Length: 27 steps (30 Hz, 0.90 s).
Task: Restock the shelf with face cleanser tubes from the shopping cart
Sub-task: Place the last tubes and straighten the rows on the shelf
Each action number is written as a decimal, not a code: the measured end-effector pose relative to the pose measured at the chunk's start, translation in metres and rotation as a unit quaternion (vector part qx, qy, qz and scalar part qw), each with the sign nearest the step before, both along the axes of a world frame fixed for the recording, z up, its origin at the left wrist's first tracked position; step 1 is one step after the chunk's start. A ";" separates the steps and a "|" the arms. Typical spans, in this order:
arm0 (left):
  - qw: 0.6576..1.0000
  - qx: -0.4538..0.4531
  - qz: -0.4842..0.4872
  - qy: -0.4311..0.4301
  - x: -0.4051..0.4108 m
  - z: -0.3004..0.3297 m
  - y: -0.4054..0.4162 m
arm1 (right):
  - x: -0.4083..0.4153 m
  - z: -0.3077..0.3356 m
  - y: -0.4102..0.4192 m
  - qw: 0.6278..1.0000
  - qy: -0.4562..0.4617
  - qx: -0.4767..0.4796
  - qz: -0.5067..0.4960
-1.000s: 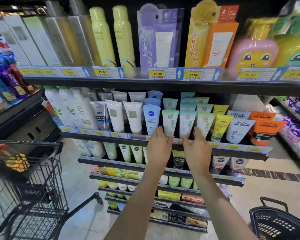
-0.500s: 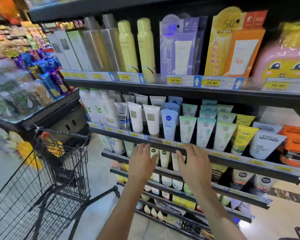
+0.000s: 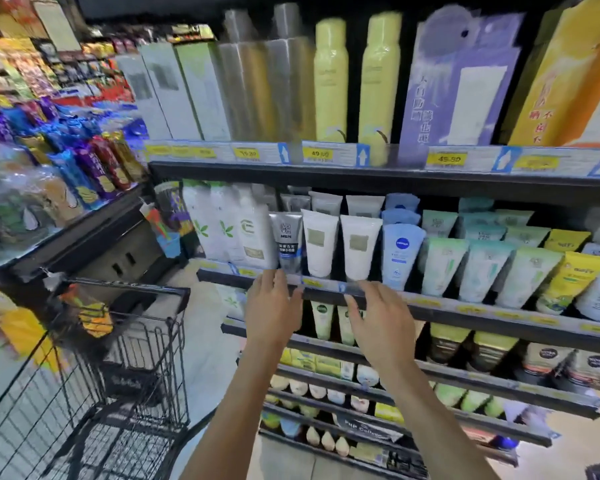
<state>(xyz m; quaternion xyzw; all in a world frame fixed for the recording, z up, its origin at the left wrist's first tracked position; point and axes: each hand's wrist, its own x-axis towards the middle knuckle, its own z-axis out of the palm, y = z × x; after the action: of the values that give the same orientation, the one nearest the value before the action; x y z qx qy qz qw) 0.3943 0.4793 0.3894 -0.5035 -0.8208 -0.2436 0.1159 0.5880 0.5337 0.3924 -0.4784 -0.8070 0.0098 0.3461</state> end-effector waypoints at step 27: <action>0.985 0.016 -0.024 -0.172 -0.035 0.018 0.032 | -0.127 0.023 0.010 0.968 0.138 -0.165 -0.131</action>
<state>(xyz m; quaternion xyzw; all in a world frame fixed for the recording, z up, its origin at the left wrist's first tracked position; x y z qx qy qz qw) 0.3589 0.5112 0.4075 -0.4716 -0.8123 -0.3422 -0.0247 0.4606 0.5441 0.4157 -0.6247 -0.6689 0.1629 0.3684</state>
